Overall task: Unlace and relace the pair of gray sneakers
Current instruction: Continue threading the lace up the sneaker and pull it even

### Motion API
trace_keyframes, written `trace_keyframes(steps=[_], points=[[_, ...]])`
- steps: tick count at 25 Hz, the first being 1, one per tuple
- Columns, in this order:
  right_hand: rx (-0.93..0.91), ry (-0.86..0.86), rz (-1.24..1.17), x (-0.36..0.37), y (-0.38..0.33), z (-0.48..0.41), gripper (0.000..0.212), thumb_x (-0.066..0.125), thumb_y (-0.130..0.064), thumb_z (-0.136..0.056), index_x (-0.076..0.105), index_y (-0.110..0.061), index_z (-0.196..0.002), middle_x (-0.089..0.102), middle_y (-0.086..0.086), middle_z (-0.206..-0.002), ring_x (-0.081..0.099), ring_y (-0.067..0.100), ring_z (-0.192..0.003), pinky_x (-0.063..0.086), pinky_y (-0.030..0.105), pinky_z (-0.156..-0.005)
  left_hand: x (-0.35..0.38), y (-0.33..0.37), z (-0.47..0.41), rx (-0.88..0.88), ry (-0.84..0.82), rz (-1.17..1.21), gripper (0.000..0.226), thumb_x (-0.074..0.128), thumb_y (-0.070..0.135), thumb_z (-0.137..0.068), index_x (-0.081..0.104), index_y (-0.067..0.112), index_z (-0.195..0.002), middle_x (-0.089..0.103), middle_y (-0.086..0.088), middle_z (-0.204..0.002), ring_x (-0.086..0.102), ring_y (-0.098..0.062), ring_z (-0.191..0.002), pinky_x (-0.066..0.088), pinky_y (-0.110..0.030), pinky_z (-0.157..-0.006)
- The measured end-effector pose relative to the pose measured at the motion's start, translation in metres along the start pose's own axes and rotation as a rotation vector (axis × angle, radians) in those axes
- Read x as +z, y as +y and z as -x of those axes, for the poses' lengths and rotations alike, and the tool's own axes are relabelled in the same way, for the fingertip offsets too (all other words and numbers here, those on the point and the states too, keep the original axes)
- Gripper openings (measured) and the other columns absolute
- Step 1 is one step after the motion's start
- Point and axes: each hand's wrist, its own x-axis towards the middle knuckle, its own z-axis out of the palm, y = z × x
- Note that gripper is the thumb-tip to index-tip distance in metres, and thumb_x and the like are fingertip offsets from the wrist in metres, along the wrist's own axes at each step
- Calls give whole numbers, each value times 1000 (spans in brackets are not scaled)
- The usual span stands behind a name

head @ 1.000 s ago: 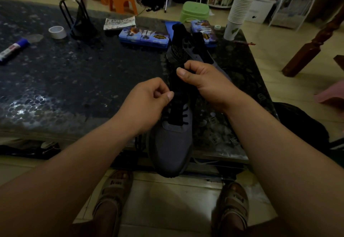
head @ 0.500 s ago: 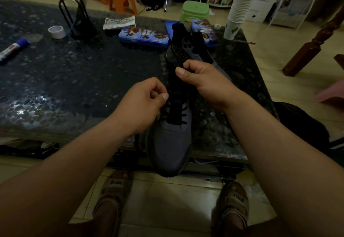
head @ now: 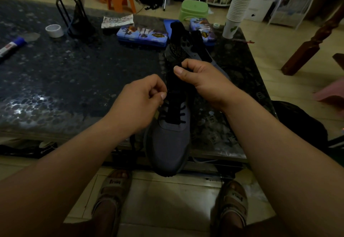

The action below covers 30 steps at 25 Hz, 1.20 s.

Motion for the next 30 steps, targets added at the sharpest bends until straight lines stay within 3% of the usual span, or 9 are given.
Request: trace_keyframes(steps=[3,6,11,16,21,23,25,27,30], points=[[3,1,-8,0,-2,1,21,63,-24,-103,57,-17,-85,53,0,-78,51,11,-75,41,28,-70,2,-1,-1,5,-16,4,17,65,20,-99,64,33,-88,67,7,-77,57,-3,-64,41,-21,-61],[5,-4,7,0,-2,1,19,63,-25,-103,58,-16,-87,53,4,-81,50,15,-77,41,32,-73,0,0,-1,39,-39,-28,17,65,20,-99,64,34,-89,65,8,-78,58,-4,-69,46,-21,-63],[9,20,22,1,-3,0,24,63,-24,-103,58,-19,-80,55,-10,-69,52,4,-68,42,23,-66,5,4,0,11,-34,88,12,69,17,-98,70,27,-91,62,22,-69,55,5,-63,39,-7,-60],[1,33,38,1,-3,0,26,62,-24,-104,57,-19,-79,53,-16,-65,49,-1,-64,40,18,-62,5,0,4,-84,50,163,10,69,19,-97,67,26,-90,66,4,-77,58,-6,-63,47,-17,-58],[9,32,84,2,1,-4,20,65,-30,-101,61,-16,-88,55,1,-78,51,12,-74,41,34,-71,10,5,2,-70,28,187,11,70,18,-97,70,25,-88,66,5,-75,56,1,-60,47,-14,-59],[-22,104,66,2,1,0,17,66,-30,-101,63,-14,-96,61,2,-87,57,11,-80,47,34,-77,11,4,2,-67,24,158,10,71,20,-96,70,26,-88,67,5,-77,55,1,-61,47,-14,-60],[-44,327,44,-4,-4,12,23,68,-33,-99,63,-12,-105,65,2,-94,62,8,-85,53,33,-83,12,2,1,-62,26,122,10,71,22,-96,69,28,-88,67,6,-77,55,1,-62,47,-17,-61],[63,445,66,-14,-6,31,31,67,-37,-99,63,-6,-105,67,9,-92,63,15,-82,57,40,-81,13,-1,1,-56,30,100,12,71,24,-96,68,30,-87,66,7,-77,55,0,-62,47,-20,-63],[257,148,137,-6,-5,68,38,70,-37,-97,65,0,-104,69,12,-89,65,18,-80,57,32,-71,14,-1,1,-62,31,113,12,71,24,-95,67,31,-86,66,6,-77,55,-2,-63,49,-26,-65]])
